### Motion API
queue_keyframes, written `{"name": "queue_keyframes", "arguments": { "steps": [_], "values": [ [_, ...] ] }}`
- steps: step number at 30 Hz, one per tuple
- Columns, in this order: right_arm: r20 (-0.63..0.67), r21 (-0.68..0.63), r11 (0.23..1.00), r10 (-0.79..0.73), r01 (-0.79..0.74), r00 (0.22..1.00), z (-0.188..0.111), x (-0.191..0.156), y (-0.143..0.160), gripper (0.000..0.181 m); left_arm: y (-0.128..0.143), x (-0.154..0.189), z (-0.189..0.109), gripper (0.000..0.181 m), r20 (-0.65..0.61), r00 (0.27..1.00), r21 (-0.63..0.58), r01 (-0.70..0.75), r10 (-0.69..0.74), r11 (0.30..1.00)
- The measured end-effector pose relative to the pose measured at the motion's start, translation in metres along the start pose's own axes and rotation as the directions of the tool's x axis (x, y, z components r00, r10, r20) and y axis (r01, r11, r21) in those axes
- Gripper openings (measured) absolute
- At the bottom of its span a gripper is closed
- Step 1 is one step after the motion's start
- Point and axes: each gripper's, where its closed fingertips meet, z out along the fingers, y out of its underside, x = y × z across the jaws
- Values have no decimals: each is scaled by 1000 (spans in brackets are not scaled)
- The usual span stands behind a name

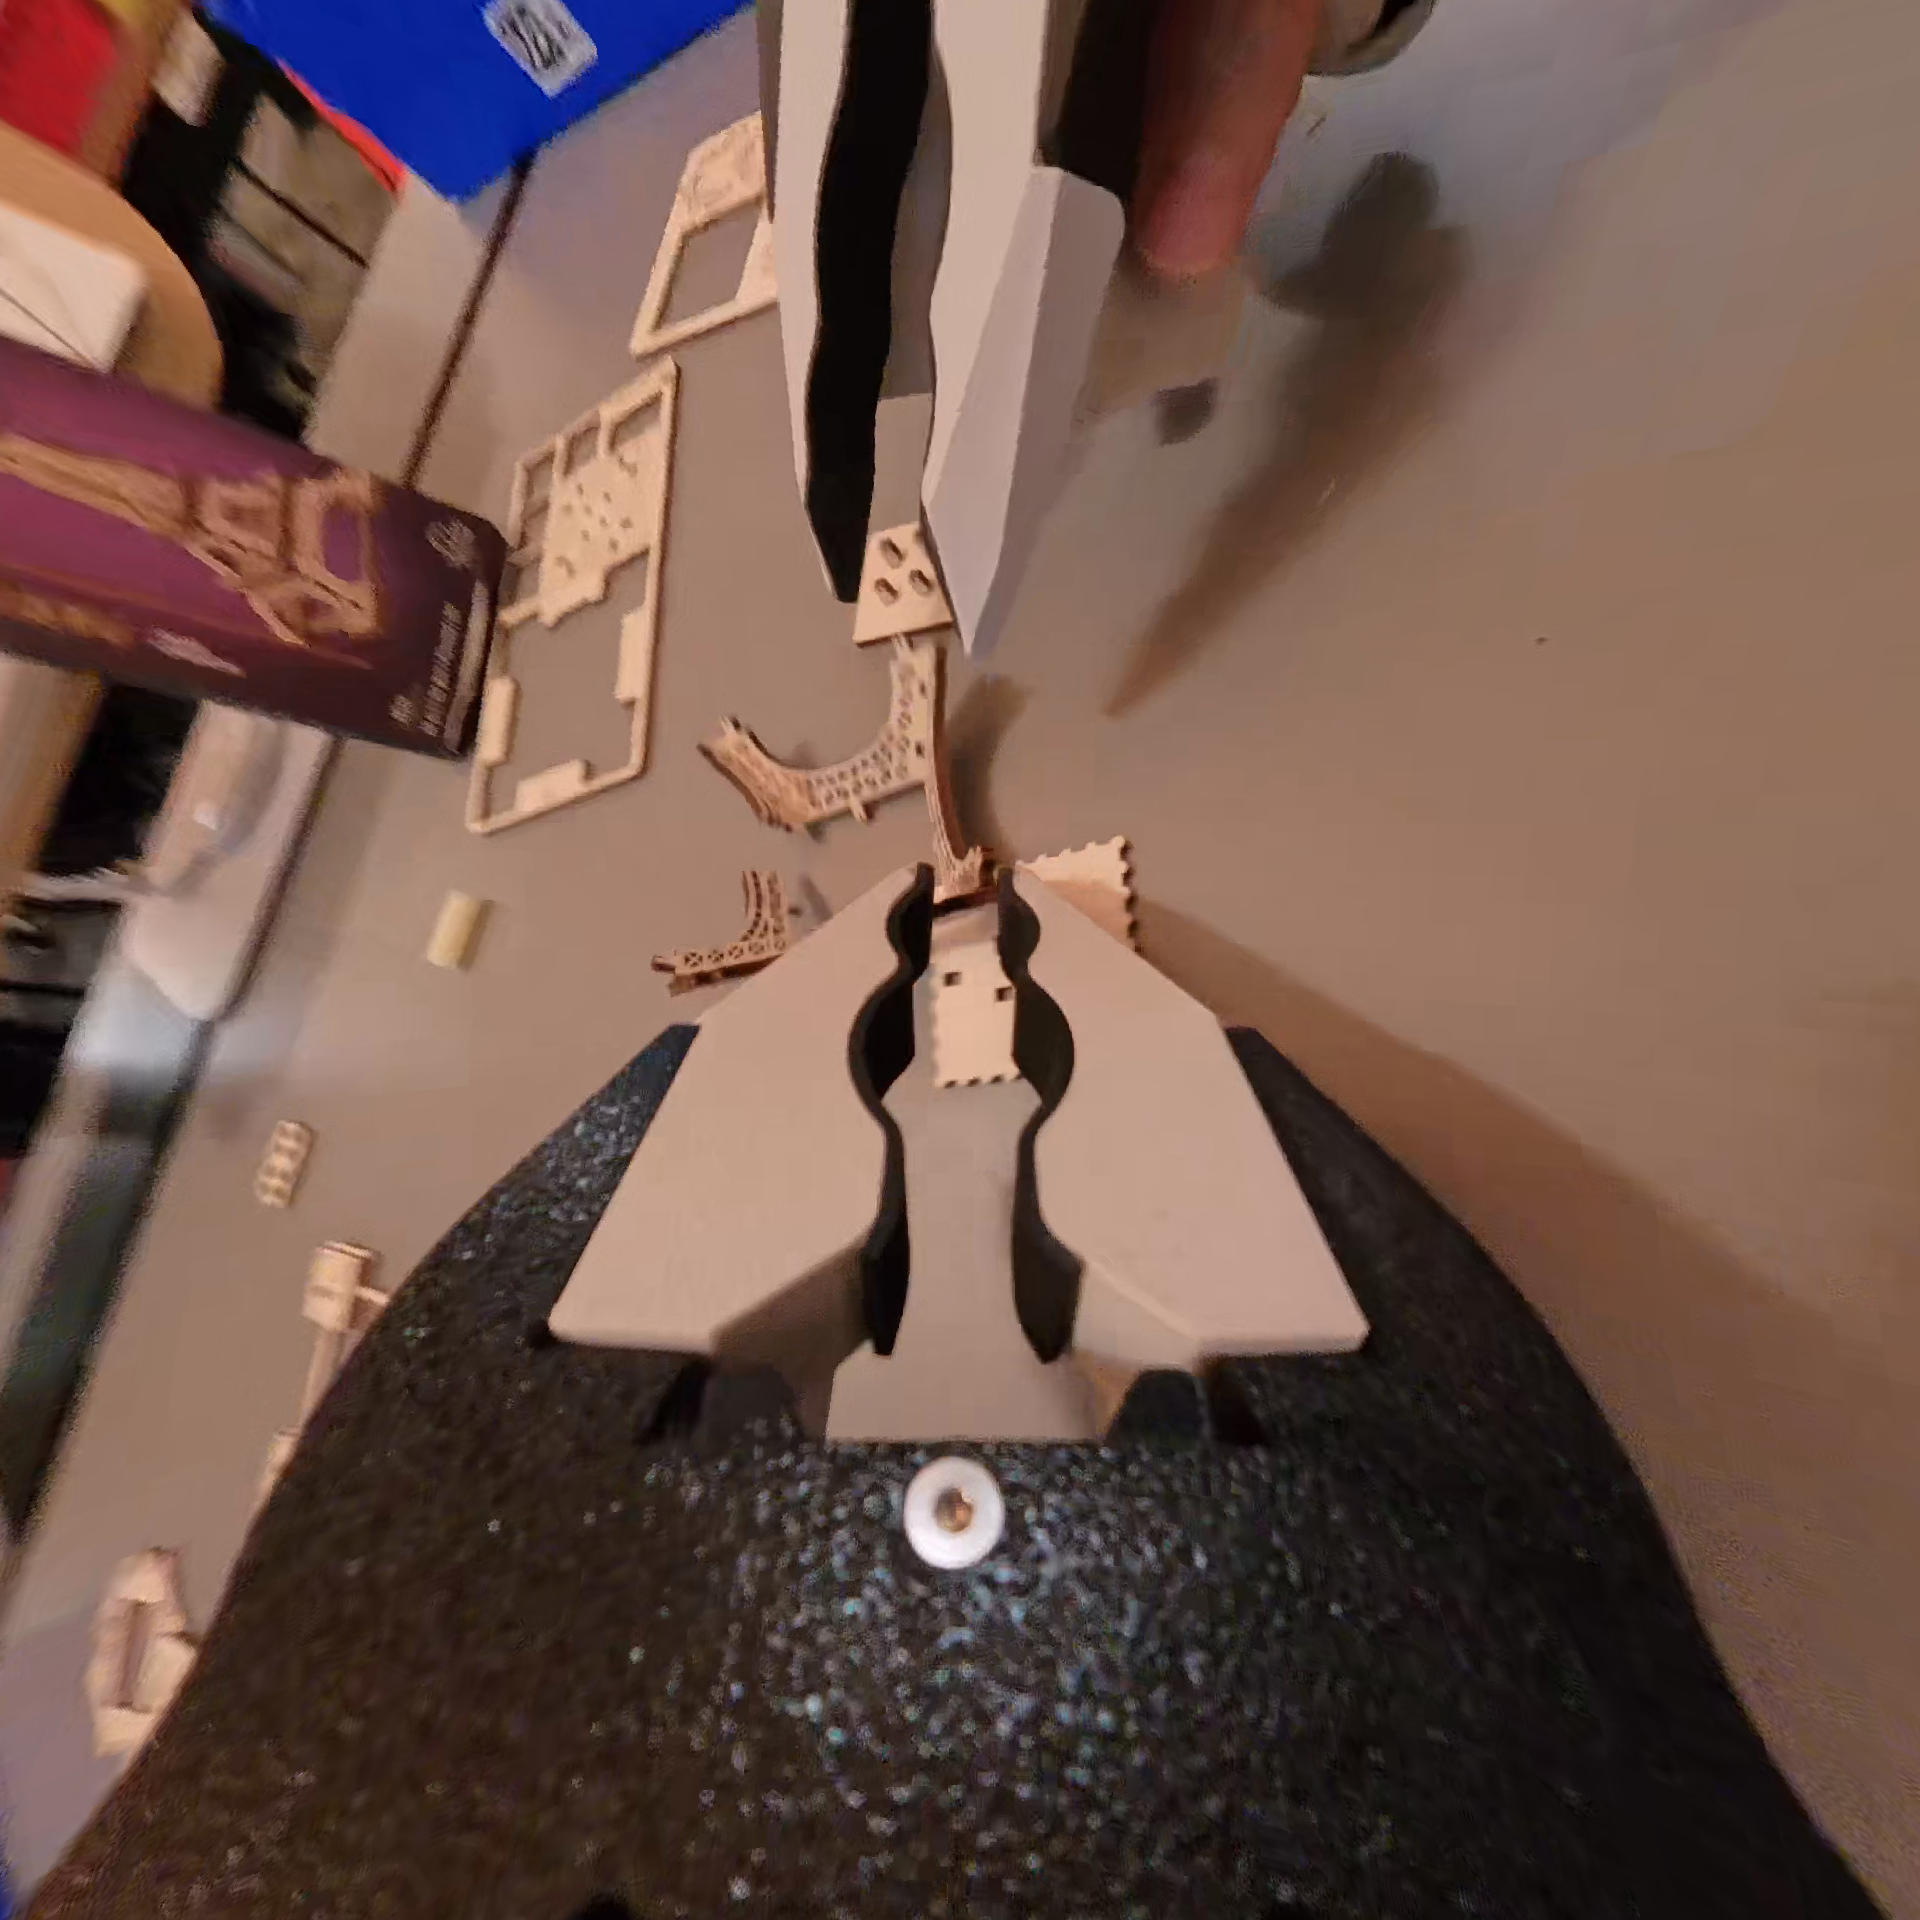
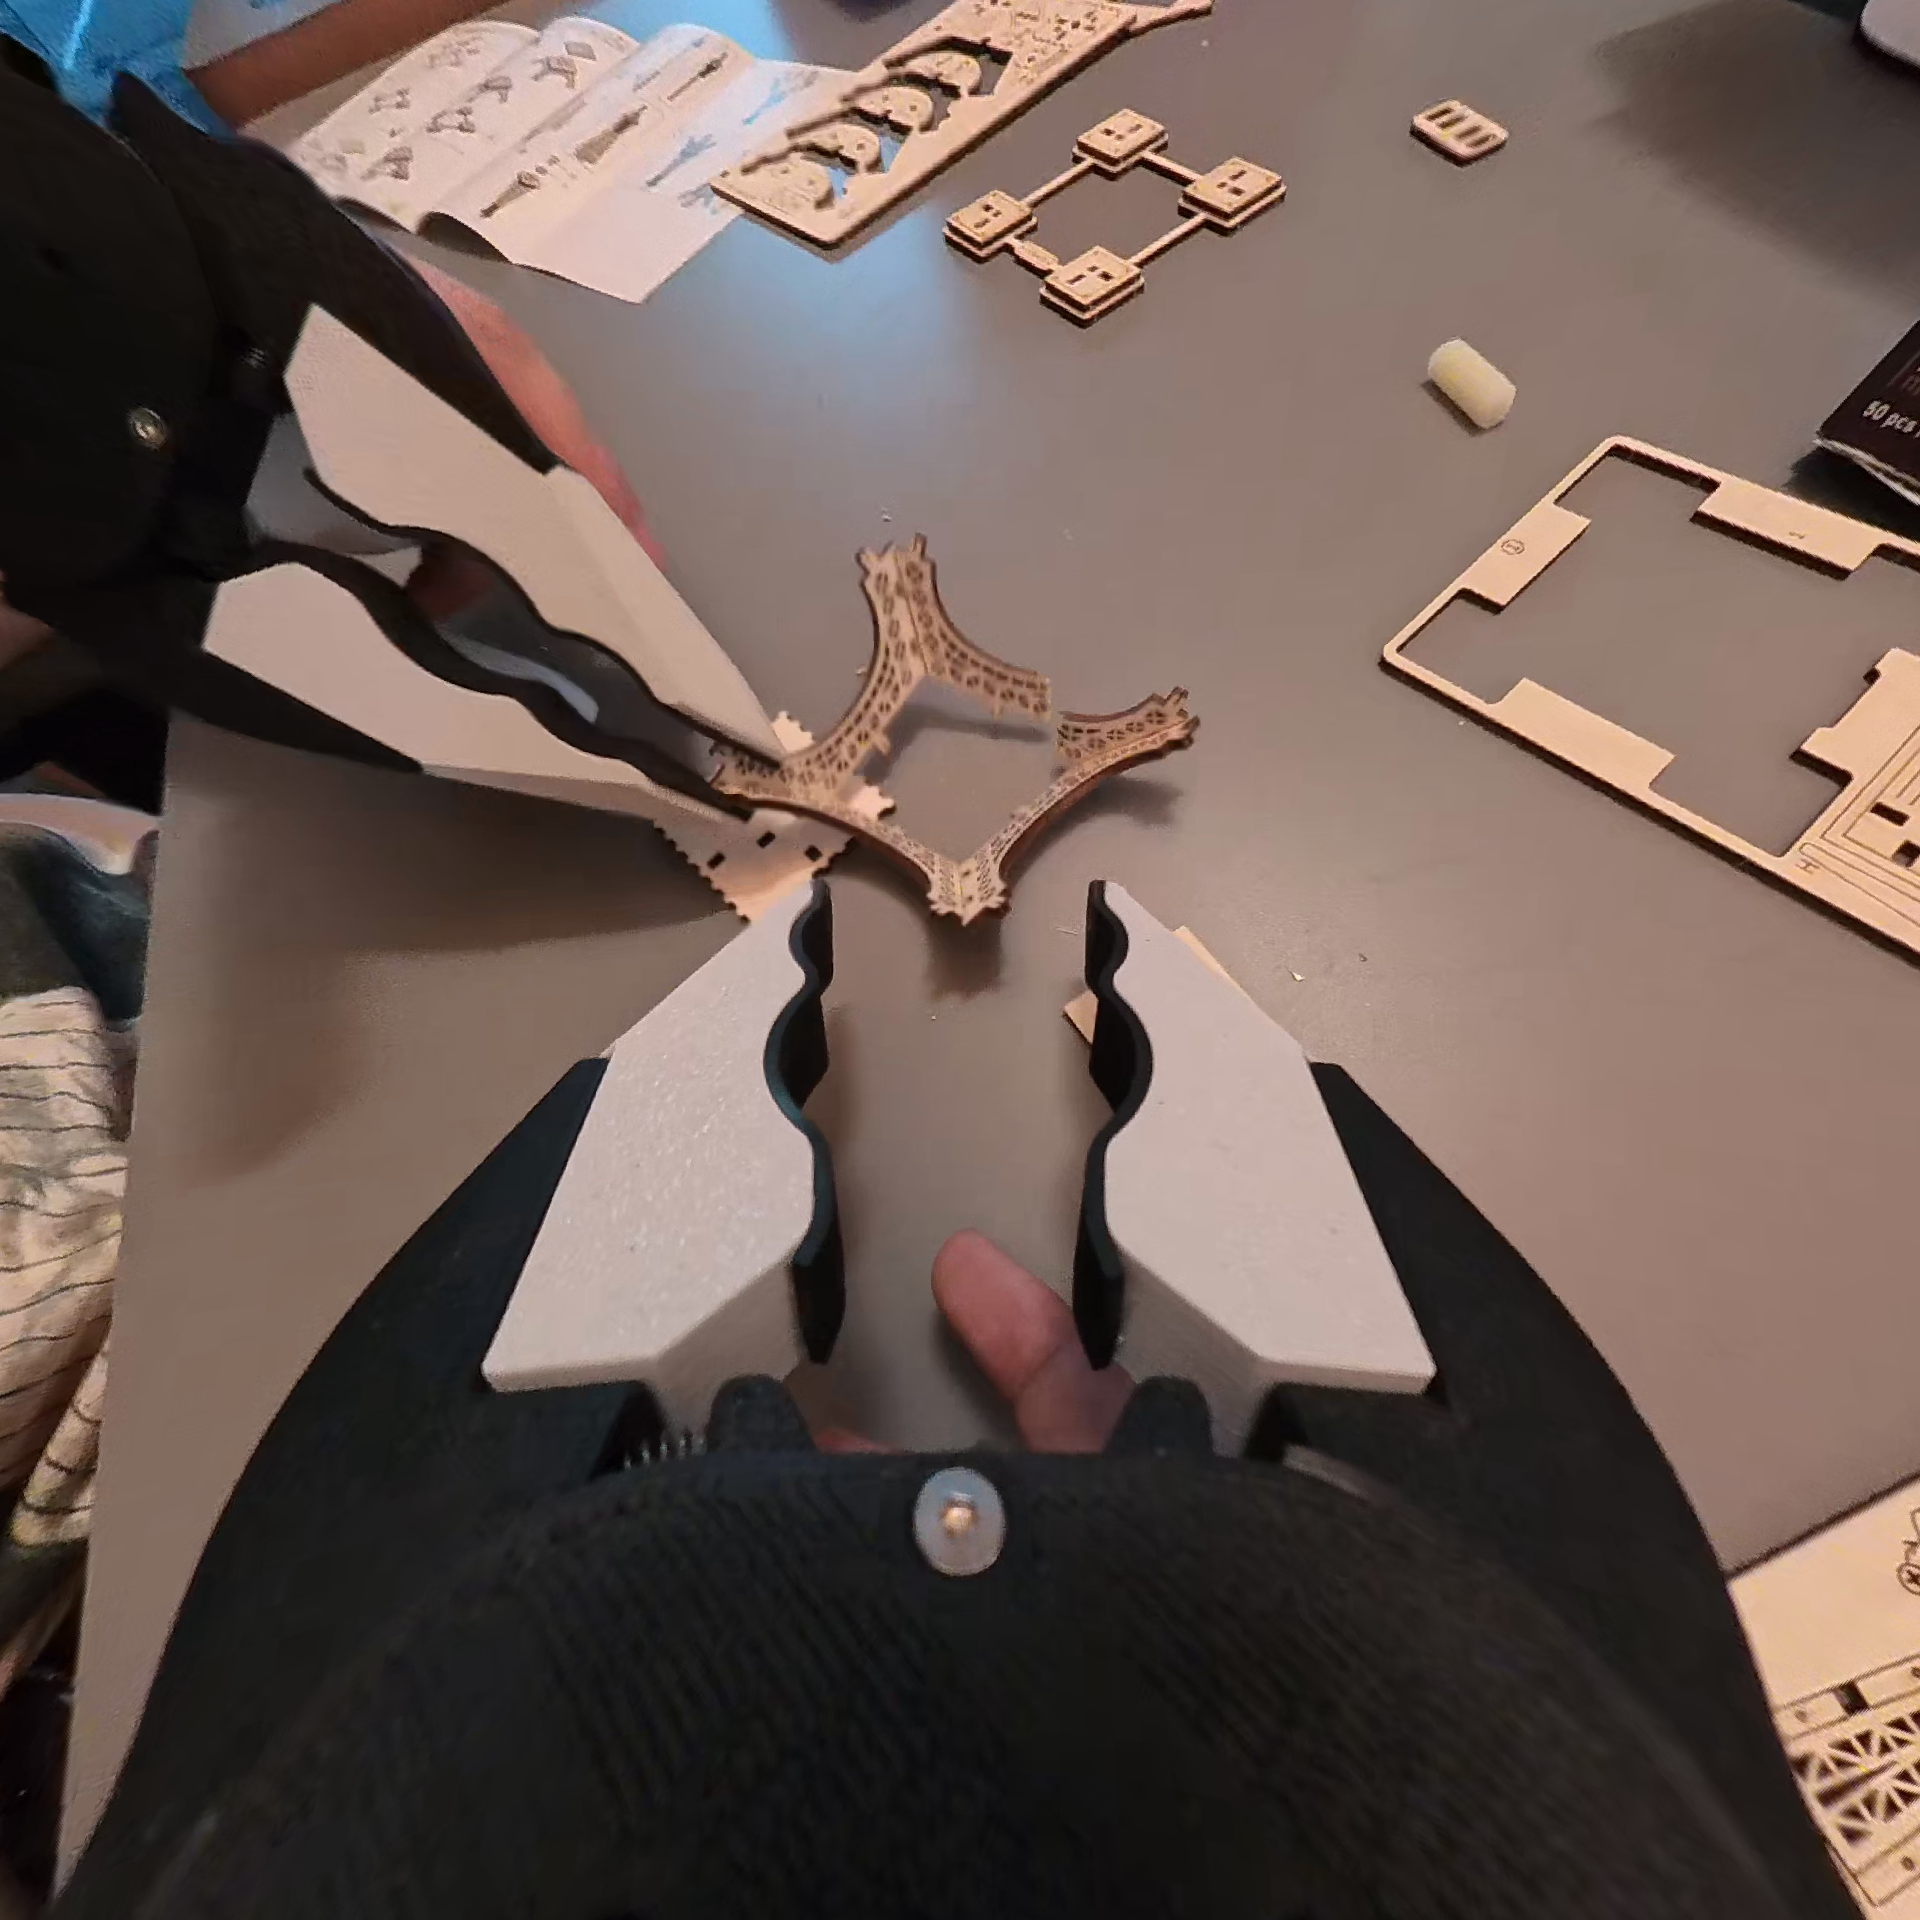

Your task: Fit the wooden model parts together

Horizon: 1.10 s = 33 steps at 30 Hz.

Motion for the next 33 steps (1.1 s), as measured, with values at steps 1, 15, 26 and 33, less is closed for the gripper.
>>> {"name": "queue_keyframes", "arguments": {
  "steps": [1,15,26,33],
  "values": [
    [5,12,1000,0,0,1000,-2,-1,-2,47,-2,-5,-4,10,29,999,24,-38,37,999],
    [142,-84,983,-152,164,978,11,-40,7,42,-4,32,-40,9,-90,990,298,-74,105,952],
    [78,-110,972,-200,208,977,12,-42,-3,7,7,33,-37,23,-126,987,207,-71,99,976],
    [162,-229,931,-251,283,954,-8,-54,23,24,-13,17,-61,25,-211,977,273,98,-40,957]
  ]
}}
